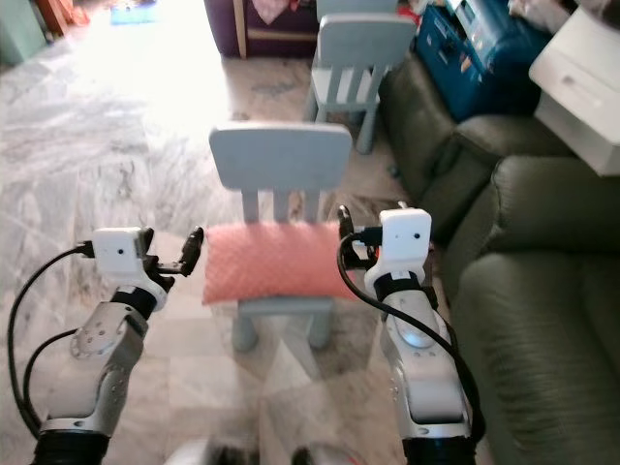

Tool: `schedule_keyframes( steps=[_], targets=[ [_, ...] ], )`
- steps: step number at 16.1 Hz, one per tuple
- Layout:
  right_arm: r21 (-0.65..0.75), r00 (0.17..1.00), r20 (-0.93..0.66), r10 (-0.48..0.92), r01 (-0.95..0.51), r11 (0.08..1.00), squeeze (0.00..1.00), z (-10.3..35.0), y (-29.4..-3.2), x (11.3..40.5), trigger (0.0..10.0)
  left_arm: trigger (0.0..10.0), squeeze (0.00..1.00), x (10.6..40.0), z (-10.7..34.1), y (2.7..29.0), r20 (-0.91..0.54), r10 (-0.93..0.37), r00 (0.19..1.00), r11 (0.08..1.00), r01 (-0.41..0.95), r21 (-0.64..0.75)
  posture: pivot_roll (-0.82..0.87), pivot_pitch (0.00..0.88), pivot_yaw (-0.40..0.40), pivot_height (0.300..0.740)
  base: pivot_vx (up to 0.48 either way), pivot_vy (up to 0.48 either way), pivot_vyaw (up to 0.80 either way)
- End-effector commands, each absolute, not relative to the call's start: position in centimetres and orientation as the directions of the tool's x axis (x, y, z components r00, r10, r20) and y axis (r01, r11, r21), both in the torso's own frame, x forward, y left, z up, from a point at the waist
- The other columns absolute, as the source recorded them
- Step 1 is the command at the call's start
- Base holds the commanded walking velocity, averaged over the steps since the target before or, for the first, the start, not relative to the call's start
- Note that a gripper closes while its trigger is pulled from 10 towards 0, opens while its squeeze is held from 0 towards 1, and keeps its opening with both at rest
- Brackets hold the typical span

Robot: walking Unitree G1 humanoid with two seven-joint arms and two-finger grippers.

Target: Move the pillow to the sofa

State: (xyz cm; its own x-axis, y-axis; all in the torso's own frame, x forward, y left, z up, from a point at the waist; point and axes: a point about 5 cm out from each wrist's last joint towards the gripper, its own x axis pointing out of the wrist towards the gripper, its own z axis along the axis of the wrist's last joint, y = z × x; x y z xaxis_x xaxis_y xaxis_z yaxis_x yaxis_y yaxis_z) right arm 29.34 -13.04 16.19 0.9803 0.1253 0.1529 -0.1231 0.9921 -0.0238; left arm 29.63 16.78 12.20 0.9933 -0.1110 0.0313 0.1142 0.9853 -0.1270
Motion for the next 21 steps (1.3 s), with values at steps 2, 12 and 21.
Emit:
schedule_keyframes(
  steps=[2,12,21],
  targets=[
    [-0.02,0.979,0.148,0.139,-0.138,0.99,0.0,16.1,-12.7,29.2,10.0,10.0,0.0,29.2,11.8,17.4,0.012,-0.09,0.996,0.988,0.091,-0.126,-0.03,0.208,-0.052,0.74,0.48,0.0,0.0],
    [-0.02,0.979,0.144,0.146,-0.145,0.989,0.0,16.1,-12.7,29.2,10.0,10.0,0.0,29.2,11.5,17.3,-0.001,-0.073,0.997,0.988,0.073,-0.137,-0.04,0.211,-0.054,0.74,0.478,0.0,0.0],
    [-0.01,0.977,0.152,0.151,-0.151,0.988,0.0,16.2,-12.2,29.5,10.0,10.0,0.0,29.7,12.2,17.6,0.027,-0.076,0.997,0.988,0.079,-0.133,-0.02,0.225,-0.045,0.74,0.101,0.0,0.0]
  ],
)
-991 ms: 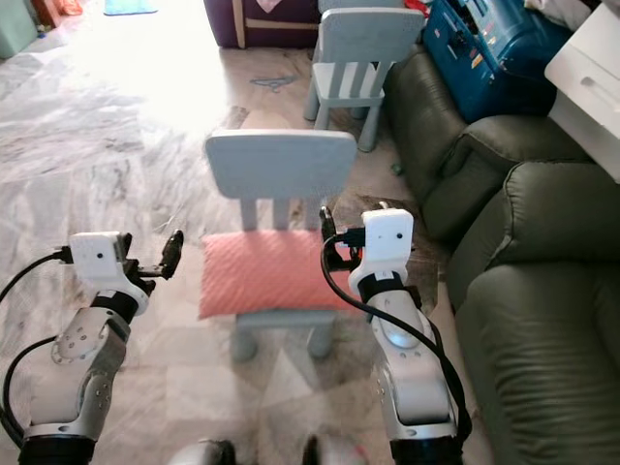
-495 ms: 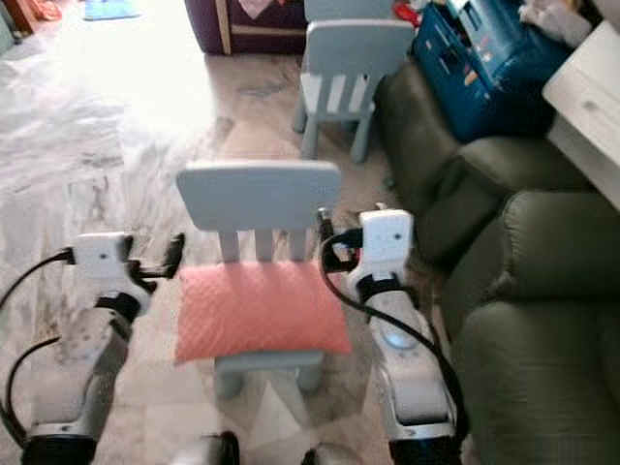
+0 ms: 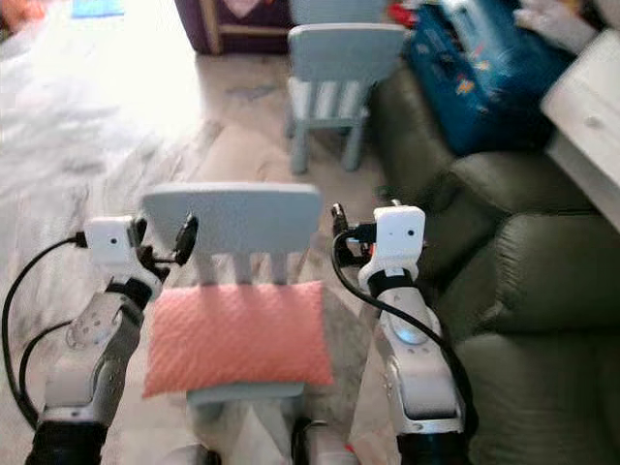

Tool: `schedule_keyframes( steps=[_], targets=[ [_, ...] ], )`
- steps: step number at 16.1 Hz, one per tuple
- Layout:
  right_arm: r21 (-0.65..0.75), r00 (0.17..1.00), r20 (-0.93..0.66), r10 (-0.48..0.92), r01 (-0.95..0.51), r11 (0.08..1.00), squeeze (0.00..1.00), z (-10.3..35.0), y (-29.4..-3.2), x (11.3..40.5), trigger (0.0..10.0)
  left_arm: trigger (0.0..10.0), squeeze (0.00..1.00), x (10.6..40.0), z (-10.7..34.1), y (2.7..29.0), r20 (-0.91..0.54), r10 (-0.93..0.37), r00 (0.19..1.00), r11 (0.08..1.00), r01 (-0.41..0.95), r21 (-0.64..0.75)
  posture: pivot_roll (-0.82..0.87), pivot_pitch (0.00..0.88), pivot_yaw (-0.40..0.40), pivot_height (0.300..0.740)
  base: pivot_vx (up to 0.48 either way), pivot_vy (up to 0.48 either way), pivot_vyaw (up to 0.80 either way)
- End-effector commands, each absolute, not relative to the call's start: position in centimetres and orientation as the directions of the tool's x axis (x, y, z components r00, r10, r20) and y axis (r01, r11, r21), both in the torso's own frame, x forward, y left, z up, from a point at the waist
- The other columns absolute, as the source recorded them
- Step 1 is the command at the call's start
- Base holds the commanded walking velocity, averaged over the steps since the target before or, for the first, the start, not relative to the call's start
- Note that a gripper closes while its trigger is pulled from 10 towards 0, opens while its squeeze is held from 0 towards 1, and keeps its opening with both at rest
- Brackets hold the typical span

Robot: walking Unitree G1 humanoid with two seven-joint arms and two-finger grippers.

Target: Move the pillow to the sofa

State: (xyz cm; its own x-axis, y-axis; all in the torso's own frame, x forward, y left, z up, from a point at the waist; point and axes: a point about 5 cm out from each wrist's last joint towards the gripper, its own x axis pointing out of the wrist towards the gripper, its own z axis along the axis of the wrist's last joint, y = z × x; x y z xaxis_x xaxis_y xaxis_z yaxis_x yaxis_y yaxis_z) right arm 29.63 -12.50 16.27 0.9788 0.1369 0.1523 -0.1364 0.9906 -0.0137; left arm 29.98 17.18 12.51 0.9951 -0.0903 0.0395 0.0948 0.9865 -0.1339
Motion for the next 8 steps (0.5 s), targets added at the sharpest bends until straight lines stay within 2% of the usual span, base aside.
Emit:
schedule_keyframes(
  steps=[1,5,8],
  targets=[
    [-0.011,0.976,0.153,0.153,-0.153,0.988,0.0,16.2,-12.2,29.5,10.0,10.0,0.0,29.7,12.2,17.5,0.03,-0.079,0.996,0.988,0.083,-0.13,-0.02,0.226,-0.046,0.74,0.0,0.0,0.0],
    [-0.007,0.979,0.142,0.148,-0.148,0.989,0.0,16.0,-12.4,29.3,10.0,10.0,0.0,29.5,12.0,17.2,0.019,-0.076,0.997,0.989,0.078,-0.129,-0.03,0.231,-0.055,0.74,0.0,0.0,0.0],
    [-0.003,0.981,0.125,0.148,-0.149,0.989,0.0,15.9,-12.7,29.8,10.0,10.0,0.0,29.3,10.9,17.6,-0.032,0.01,0.999,0.993,-0.014,-0.115,-0.03,0.228,-0.066,0.74,0.0,0.0,0.0]
  ],
)
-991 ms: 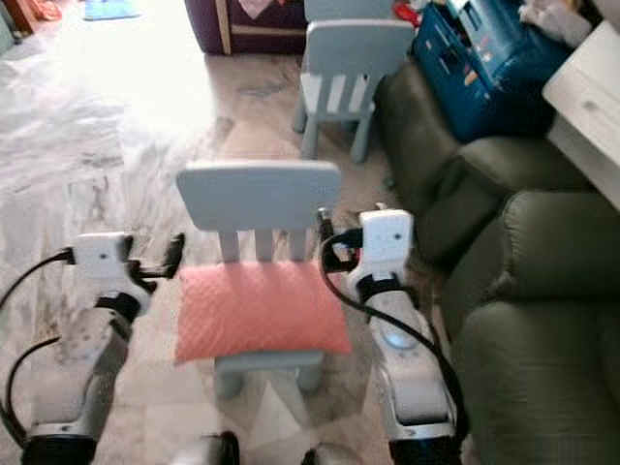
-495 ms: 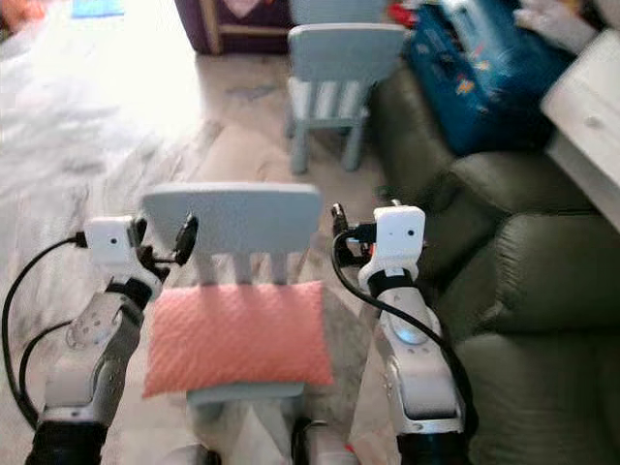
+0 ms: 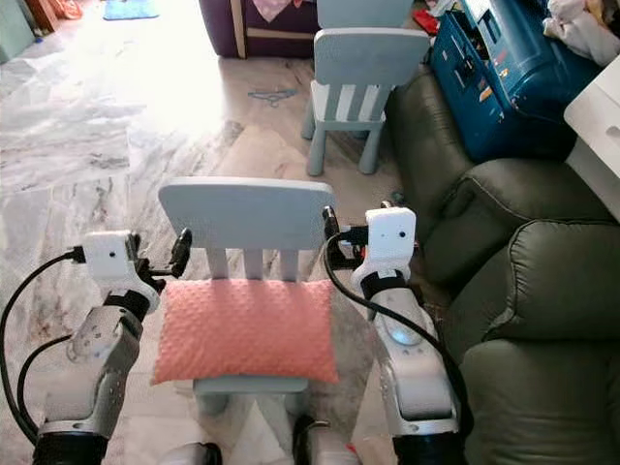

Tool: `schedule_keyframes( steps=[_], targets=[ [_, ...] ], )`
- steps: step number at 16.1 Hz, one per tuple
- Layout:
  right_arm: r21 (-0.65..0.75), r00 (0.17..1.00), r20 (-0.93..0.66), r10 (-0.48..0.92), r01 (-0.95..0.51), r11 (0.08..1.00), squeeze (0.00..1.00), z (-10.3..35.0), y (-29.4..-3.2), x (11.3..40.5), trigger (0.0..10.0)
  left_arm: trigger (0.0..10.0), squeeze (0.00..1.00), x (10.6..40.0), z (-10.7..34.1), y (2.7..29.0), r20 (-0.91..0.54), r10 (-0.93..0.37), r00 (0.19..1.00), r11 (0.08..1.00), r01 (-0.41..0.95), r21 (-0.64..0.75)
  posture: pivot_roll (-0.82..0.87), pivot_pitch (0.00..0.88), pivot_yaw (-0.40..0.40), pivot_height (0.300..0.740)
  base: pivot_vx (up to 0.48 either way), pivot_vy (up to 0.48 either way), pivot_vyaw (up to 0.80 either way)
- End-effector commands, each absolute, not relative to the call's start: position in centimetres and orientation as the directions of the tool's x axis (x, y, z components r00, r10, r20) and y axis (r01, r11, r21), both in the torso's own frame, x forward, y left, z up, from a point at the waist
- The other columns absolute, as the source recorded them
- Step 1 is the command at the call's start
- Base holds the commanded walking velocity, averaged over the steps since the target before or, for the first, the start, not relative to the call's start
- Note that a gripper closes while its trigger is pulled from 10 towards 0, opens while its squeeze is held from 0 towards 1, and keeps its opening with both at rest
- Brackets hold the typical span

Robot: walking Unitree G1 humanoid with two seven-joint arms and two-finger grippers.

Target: Move the pillow to the sofa

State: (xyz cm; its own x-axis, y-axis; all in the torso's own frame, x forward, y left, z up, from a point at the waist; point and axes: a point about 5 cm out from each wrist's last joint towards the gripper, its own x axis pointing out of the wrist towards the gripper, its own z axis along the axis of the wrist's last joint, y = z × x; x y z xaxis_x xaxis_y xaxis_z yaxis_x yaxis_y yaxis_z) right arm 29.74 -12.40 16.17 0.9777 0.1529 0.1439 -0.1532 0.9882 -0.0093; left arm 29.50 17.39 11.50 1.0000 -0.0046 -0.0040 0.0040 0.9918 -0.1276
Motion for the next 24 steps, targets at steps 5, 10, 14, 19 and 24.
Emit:
schedule_keyframes(
  steps=[5,10,14,19,24],
  targets=[
    [0.007,0.982,0.116,0.151,-0.153,0.988,0.0,15.7,-12.6,30.0,10.0,10.0,0.0,29.3,10.9,18.0,-0.044,0.056,0.997,0.991,-0.061,-0.12,-0.03,0.222,-0.07,0.74,0.0,0.0,0.0],
    [0.007,0.98,0.11,0.164,-0.165,0.986,0.0,15.6,-12.5,30.0,10.0,10.0,0.0,29.2,10.8,17.9,-0.054,0.058,0.997,0.989,-0.065,-0.132,-0.02,0.217,-0.07,0.74,0.0,0.0,0.0],
    [0.042,0.977,0.033,0.209,-0.21,0.977,0.0,14.1,-12.2,30.1,10.0,10.0,0.0,28.7,9.8,19.0,-0.086,0.076,0.993,0.992,-0.084,-0.099,-0.02,0.218,-0.065,0.74,0.0,0.0,0.0],
    [0.047,0.981,-0.023,0.194,-0.192,0.98,0.0,12.2,-13.1,29.5,10.0,10.0,0.0,26.9,7.3,21.2,-0.176,0.116,0.978,0.99,-0.127,-0.053,0.0,0.232,-0.057,0.74,0.0,0.0,0.0],
    [0.032,0.978,-0.004,0.209,-0.209,0.977,0.0,12.5,-12.5,29.5,10.0,10.0,0.0,27.2,7.6,21.1,-0.165,0.103,0.981,0.992,-0.113,-0.055,-0.01,0.239,-0.05,0.74,0.0,0.0,0.32]
  ],
)
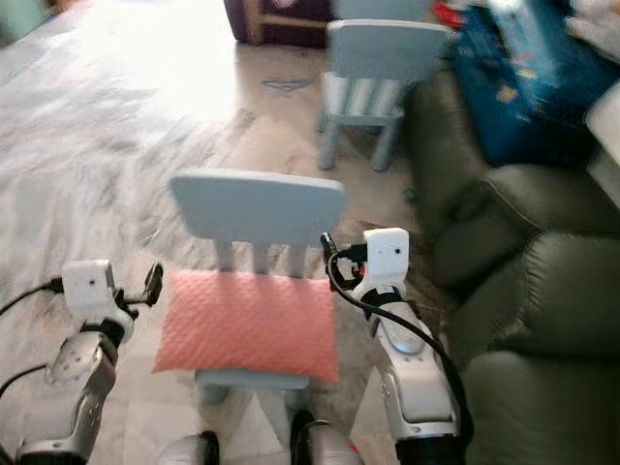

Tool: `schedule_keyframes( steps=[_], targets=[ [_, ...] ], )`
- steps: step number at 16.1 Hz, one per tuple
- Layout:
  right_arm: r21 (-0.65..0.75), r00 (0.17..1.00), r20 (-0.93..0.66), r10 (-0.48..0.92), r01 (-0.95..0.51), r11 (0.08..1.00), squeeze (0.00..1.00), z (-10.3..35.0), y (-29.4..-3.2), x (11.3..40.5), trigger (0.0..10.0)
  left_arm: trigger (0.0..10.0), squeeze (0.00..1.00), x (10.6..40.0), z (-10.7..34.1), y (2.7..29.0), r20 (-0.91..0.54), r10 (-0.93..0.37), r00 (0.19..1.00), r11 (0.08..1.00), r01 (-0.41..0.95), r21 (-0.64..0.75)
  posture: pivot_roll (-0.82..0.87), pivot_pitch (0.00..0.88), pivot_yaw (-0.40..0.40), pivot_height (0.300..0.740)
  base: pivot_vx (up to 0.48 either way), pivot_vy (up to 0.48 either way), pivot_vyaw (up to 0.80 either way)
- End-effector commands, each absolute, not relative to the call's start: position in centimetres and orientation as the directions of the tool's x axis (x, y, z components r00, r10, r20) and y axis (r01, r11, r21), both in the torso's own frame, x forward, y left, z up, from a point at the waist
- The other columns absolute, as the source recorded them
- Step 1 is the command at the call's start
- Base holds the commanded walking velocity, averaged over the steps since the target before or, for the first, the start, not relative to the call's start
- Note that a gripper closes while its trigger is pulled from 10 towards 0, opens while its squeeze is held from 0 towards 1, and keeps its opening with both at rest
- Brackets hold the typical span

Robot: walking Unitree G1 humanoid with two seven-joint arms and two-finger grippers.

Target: Move the pillow to the sofa

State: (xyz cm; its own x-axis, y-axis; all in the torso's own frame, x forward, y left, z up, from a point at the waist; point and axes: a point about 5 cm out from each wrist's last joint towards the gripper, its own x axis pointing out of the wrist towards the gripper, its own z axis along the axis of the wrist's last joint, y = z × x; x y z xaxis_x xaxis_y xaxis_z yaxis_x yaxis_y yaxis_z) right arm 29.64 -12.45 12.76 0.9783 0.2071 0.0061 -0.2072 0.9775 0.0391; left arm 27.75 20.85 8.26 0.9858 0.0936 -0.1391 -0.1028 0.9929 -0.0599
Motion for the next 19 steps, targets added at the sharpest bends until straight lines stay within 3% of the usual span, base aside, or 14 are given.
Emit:
schedule_keyframes(
  steps=[1,19],
  targets=[
    [0.034,0.979,-0.004,0.206,-0.206,0.978,0.0,12.5,-12.6,29.5,10.0,10.0,0.0,27.2,7.7,21.1,-0.164,0.1,0.981,0.992,-0.11,-0.054,0.0,0.241,-0.049,0.74,0.0,0.0,0.59],
    [0.09,0.968,0.027,0.248,-0.249,0.964,0.0,12.5,-11.6,28.8,10.0,10.0,0.0,27.0,8.6,22.3,-0.127,0.07,0.989,0.997,-0.074,-0.023,0.02,0.256,-0.03,0.74,0.0,0.0,0.0]
  ],
)
